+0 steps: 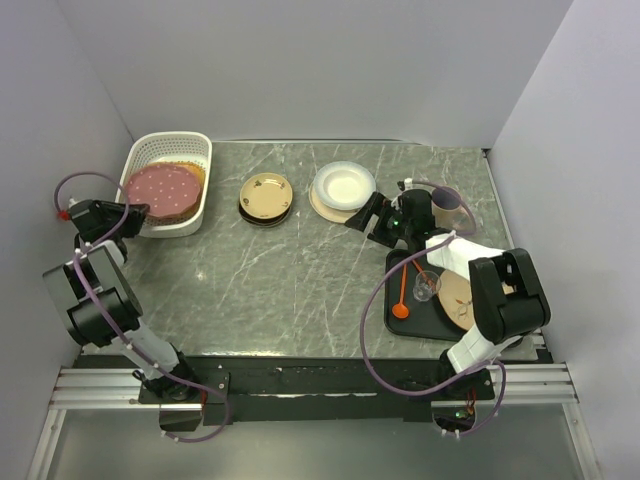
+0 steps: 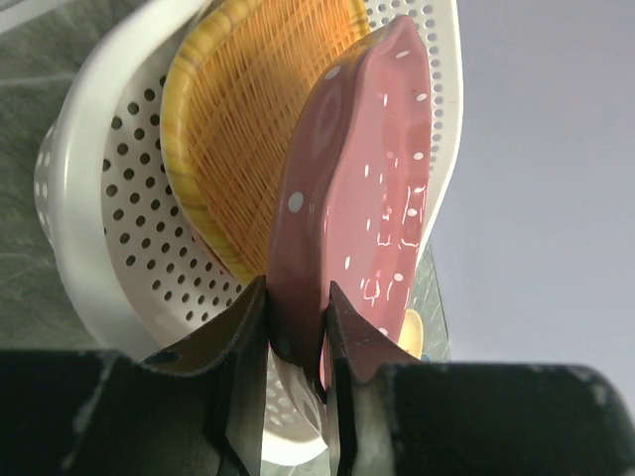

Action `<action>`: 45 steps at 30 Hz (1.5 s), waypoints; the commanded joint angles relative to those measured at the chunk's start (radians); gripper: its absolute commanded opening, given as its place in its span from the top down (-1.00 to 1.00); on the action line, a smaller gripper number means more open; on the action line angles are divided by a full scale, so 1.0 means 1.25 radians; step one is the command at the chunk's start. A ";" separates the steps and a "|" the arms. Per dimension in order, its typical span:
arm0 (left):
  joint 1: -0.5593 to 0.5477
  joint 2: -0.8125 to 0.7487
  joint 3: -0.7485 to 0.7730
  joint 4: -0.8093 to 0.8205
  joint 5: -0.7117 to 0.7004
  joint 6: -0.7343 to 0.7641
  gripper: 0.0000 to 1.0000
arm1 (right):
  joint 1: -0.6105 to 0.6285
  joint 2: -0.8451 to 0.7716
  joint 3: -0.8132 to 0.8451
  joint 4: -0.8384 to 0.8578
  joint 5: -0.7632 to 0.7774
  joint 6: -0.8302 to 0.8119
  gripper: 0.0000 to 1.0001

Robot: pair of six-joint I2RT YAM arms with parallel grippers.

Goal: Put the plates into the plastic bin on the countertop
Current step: Place the plate in the plastic bin.

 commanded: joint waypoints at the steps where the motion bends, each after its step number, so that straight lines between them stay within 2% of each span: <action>1: 0.003 -0.006 0.079 0.126 0.021 -0.019 0.99 | 0.007 0.007 0.016 0.026 -0.009 0.000 -1.00; 31: -0.065 0.114 0.253 0.006 -0.036 0.013 0.99 | 0.006 0.014 0.017 0.022 -0.012 -0.001 -1.00; 34: -0.070 0.122 0.266 -0.020 -0.048 0.029 0.88 | 0.006 0.013 0.018 0.020 -0.014 -0.001 -1.00; 38: -0.073 0.127 0.280 -0.051 -0.062 0.045 0.59 | 0.006 0.013 0.018 0.022 -0.020 0.002 -1.00; 40: -0.076 0.124 0.277 -0.058 -0.063 0.052 0.55 | 0.006 0.013 0.017 0.022 -0.021 0.001 -1.00; 45: -0.085 0.108 0.277 -0.097 -0.107 0.082 0.18 | 0.006 0.008 0.018 0.013 -0.017 -0.003 -1.00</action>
